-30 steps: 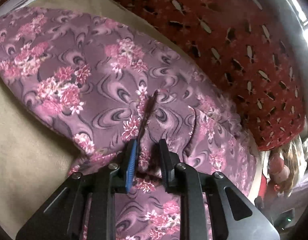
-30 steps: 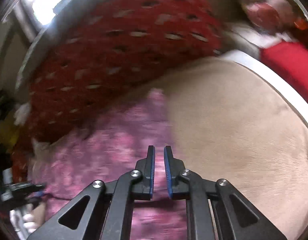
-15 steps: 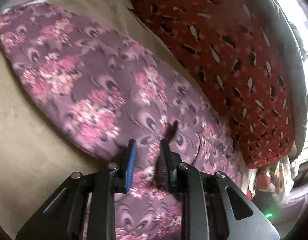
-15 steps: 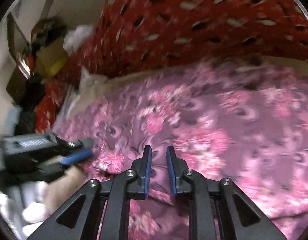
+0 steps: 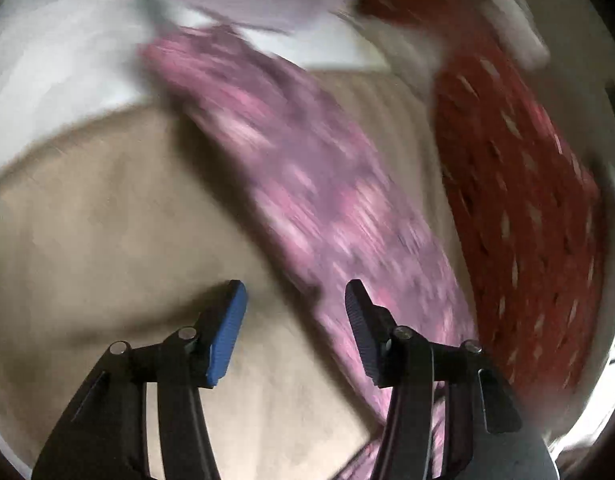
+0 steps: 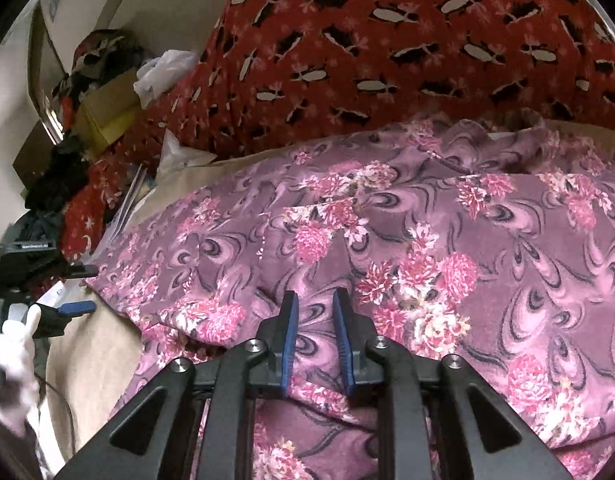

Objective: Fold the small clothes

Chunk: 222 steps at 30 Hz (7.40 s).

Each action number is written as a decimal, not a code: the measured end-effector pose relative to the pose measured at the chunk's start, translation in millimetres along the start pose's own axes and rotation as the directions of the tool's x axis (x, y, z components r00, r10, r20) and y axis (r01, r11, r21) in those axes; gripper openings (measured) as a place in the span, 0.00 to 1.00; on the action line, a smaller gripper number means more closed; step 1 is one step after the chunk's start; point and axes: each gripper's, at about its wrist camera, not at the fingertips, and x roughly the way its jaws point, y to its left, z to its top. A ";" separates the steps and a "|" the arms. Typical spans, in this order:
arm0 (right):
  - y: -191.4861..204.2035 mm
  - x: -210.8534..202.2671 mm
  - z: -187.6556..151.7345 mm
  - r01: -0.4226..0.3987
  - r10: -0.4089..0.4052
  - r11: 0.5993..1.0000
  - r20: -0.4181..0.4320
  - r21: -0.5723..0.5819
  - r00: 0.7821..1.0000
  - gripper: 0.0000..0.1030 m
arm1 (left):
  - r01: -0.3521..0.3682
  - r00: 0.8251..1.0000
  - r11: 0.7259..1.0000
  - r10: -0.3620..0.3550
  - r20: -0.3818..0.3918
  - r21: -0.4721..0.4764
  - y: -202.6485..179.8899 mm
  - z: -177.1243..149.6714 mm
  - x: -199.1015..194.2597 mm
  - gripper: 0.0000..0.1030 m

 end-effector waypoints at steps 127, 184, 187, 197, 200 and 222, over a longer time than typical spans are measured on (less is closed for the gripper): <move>-243.9 -145.6 -18.1 -0.023 -0.049 0.799 0.103 0.601 0.993 0.14 | 0.139 0.984 0.920 -0.087 -0.154 0.366 -135.8 -195.2 58.0 0.63; -131.3 -138.6 -82.0 0.377 -0.383 0.921 -0.044 -0.101 0.923 0.90 | -0.079 0.993 0.665 0.116 0.002 0.743 -179.6 -282.7 70.7 0.76; -134.7 -140.5 -80.0 0.352 -0.357 0.933 -0.074 -0.078 0.931 0.91 | -0.052 0.992 0.646 0.124 -0.037 0.761 -170.4 -283.8 62.3 0.76; -118.0 -173.6 -119.6 0.328 -0.337 0.941 -0.146 -0.082 0.930 0.91 | -0.029 0.958 0.569 0.250 -0.140 0.822 -99.9 -306.6 8.6 0.76; -109.5 -188.1 -139.6 0.331 -0.350 0.935 -0.182 -0.126 0.919 0.91 | -0.003 0.944 0.583 0.270 -0.190 0.813 -74.6 -304.7 -8.6 0.76; -173.1 -330.9 -253.3 0.180 -0.121 0.943 -0.213 0.280 0.970 0.91 | 0.133 0.810 0.845 0.208 -0.548 0.518 80.5 -273.5 -56.7 0.76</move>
